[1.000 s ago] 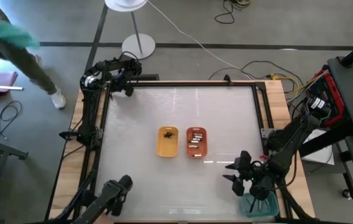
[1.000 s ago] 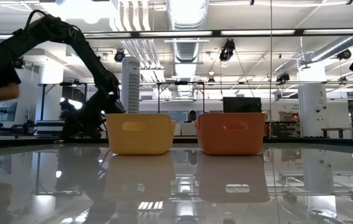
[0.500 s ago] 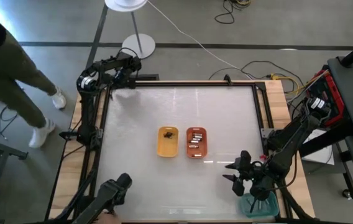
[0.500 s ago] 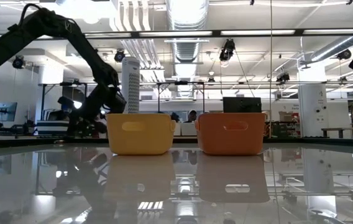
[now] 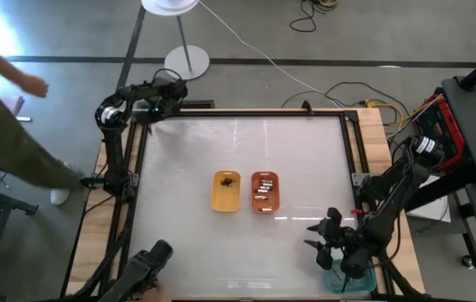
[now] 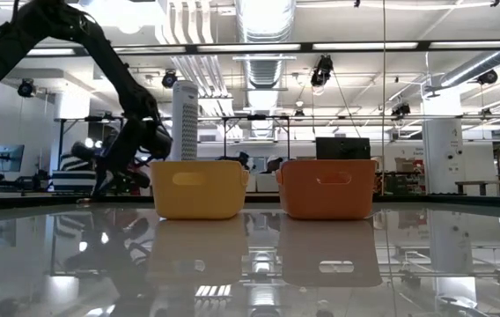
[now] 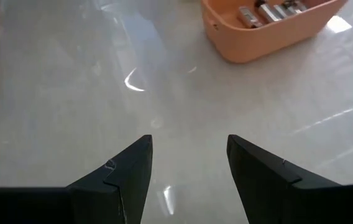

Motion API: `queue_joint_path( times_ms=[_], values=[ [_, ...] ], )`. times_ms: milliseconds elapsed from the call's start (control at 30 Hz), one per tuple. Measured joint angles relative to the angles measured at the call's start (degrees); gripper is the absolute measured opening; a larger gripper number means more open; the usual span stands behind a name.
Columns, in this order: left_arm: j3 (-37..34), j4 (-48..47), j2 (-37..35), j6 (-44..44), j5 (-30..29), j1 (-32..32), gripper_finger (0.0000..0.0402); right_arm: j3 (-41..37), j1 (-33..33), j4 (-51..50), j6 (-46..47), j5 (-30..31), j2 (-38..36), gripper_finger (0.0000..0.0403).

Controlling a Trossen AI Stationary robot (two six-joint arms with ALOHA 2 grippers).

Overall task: Sort batteries
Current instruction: Put the black battery into the yellow bin

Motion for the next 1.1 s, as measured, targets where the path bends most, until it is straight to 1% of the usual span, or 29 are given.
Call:
queue_joint_path(
  times_ms=[167, 400, 700, 900, 1033, 1100],
  values=[
    [-1.3, 1.8, -0.2, -0.9, -2.4, 0.2, 0.0, 0.0, 0.4, -4.3, 2.2, 0.3, -1.2, 0.0201],
    [-1.2, 2.6, -0.2, -4.4, -5.2, 0.4, 0.0, 0.0, 0.3, -5.6, 1.8, 1.3, -1.6, 0.0201],
    [-0.7, 2.6, -0.2, -6.1, -5.0, 1.1, 0.0, 0.0, 0.4, -5.5, 5.5, 1.2, -1.6, 0.0201],
    [-0.9, 2.8, -0.2, -6.6, -4.8, 1.1, 0.0, -0.7, 0.4, -5.5, 5.4, 1.1, -1.6, 0.0201],
    [-1.7, 3.0, -0.2, -12.0, -5.3, -0.1, 0.0, -1.4, 0.4, -5.6, 4.4, 1.2, -1.6, 0.0201],
    [-2.0, 3.2, -0.2, -17.5, -5.3, -0.9, 0.0, -1.6, 0.4, -5.8, 4.2, 1.2, -1.6, 0.0201]
  ],
)
